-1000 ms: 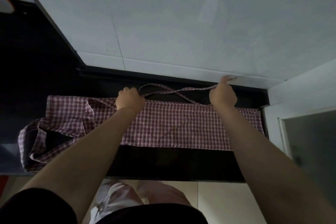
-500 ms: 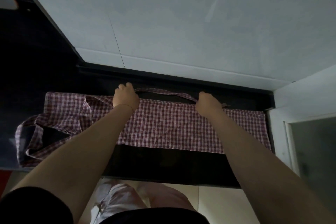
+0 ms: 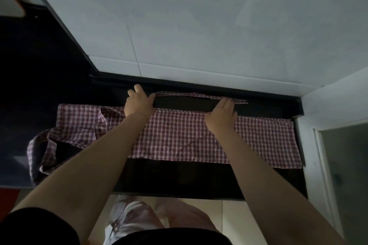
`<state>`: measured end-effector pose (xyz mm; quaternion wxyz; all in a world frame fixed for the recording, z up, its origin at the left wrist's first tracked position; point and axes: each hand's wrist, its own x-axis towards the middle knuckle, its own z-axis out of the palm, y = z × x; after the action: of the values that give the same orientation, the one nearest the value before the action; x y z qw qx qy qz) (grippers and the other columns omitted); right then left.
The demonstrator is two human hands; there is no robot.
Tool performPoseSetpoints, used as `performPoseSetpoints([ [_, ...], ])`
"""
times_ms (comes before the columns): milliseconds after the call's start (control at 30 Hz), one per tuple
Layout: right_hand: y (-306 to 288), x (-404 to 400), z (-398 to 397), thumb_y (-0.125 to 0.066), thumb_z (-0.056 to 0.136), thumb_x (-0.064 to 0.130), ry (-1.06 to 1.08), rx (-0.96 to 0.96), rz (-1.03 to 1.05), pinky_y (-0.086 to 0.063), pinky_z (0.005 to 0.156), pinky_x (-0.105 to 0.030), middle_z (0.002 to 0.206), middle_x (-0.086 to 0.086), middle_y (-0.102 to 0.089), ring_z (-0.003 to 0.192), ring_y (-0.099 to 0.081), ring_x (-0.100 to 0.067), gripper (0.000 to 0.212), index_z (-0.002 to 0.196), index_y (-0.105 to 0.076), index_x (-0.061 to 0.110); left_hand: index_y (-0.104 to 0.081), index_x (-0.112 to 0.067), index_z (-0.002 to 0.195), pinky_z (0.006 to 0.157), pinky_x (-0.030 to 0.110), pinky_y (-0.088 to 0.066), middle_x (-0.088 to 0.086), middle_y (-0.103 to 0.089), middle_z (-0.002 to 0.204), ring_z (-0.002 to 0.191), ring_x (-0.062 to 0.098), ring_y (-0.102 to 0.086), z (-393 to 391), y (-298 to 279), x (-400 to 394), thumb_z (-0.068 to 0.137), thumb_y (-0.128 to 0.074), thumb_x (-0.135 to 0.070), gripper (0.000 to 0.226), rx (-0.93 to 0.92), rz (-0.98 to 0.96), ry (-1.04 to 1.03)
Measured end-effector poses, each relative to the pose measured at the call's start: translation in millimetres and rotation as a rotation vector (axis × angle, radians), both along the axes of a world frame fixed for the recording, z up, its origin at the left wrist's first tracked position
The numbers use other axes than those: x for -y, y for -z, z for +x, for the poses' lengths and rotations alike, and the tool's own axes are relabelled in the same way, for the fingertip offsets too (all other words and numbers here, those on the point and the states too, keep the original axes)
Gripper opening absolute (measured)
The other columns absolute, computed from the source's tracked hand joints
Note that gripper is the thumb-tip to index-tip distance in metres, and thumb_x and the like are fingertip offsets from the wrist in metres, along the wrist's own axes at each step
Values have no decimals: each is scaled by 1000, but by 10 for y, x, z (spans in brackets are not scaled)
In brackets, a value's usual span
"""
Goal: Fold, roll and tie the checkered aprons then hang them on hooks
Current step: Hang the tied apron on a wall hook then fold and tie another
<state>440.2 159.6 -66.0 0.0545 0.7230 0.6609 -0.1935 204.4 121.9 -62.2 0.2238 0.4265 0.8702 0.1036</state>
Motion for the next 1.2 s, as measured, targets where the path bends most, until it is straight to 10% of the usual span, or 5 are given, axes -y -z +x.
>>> performPoseSetpoints([
  [233,38,359,-148,-57,96,40,-245,-38,-67,-32,116,-50,157,-12,-28,146,-25,-29,67,153,-28,19,-43,-20,134,100,43,-44,10,-43,136,125,27,-43,169,16,406,90,-55,-57,59,-286,-30,691],
  [467,-94,733,-571,-64,93,24,-104,201,73,-26,119,-52,158,-24,-21,147,-20,-39,77,153,-20,4,-32,-22,148,111,52,-29,14,-30,152,141,34,-26,-361,-15,900,85,-59,-33,69,-319,31,670],
  [633,-152,1025,-1413,-54,97,18,-313,-170,38,-43,68,-27,91,-1,-57,88,-59,-19,8,95,-60,13,-51,-14,124,93,46,-41,13,-49,123,115,32,-47,-792,-141,1186,81,-64,-54,60,-321,54,509],
  [800,-19,1304,-1996,-51,99,33,-100,-386,-271,-42,61,-30,88,-5,-64,78,-58,-19,29,97,-63,7,-48,-16,131,92,40,-46,7,-54,129,119,27,-52,-1225,-113,1395,77,-68,-62,73,-211,-417,343],
  [1200,-7,1501,-2087,-82,73,50,-13,-109,-245,-29,116,-38,156,-13,-30,142,-33,-30,111,152,-20,5,-56,-2,73,54,30,-55,10,-60,59,50,20,-61,-2524,-509,1246,89,-44,-6,20,1102,-490,-277],
])
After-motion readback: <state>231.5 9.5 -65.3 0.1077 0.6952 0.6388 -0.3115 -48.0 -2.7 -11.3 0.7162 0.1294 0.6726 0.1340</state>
